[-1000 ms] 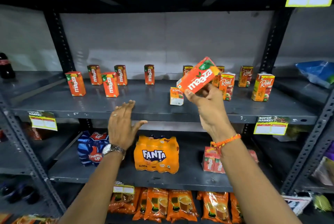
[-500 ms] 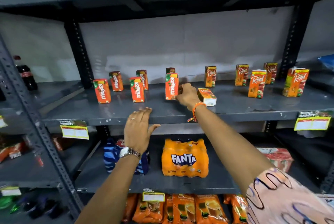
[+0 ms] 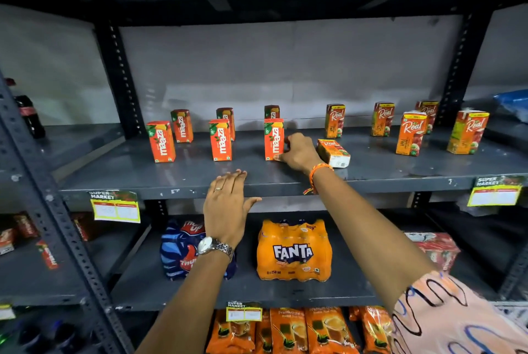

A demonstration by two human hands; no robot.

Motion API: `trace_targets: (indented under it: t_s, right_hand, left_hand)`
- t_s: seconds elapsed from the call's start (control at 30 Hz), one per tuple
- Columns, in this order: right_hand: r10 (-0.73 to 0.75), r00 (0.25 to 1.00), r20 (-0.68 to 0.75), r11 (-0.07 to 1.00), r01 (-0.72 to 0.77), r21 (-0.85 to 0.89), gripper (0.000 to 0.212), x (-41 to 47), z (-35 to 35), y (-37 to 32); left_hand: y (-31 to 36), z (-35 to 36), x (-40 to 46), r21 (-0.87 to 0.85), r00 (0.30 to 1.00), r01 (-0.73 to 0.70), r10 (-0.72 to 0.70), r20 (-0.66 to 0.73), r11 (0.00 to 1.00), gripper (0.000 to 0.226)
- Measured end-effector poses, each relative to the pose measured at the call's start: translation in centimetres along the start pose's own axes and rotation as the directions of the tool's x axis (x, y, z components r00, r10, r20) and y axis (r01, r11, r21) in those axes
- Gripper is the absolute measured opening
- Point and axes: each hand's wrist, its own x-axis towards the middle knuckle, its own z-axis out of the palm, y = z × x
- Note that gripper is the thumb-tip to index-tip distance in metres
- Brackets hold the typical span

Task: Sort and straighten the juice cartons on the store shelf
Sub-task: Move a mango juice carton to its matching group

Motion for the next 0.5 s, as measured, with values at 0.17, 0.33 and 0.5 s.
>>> trace_targets:
  t_s: [0.17,0.33,0.5]
  right_hand:
    - [-0.134,0.919,-0.37,0.985,0.084,-0.151,0.033,-2.4,-3.5,0.1]
    - [0.216,0.835,-0.506,0.881,-0.39,-0.267,0.058,-4.1,-5.4,4.2]
    - [0.372,0.867,-0.332,0.832,-0.47,-0.294,0.053,-4.0,-4.5,4.8]
  left_hand:
    - [0.1,0.3,0.0,-0.007,0.999,0.012,-0.012,-0.031,1.0,0.067]
    - [0.0,0.4,0.0,0.006,1.0,0.006,-0.006,-0.013,1.0,0.066]
    - [0.0,0.4,-0.2,0.01,1.0,0.011,-0.011,-0.019,1.0,0.066]
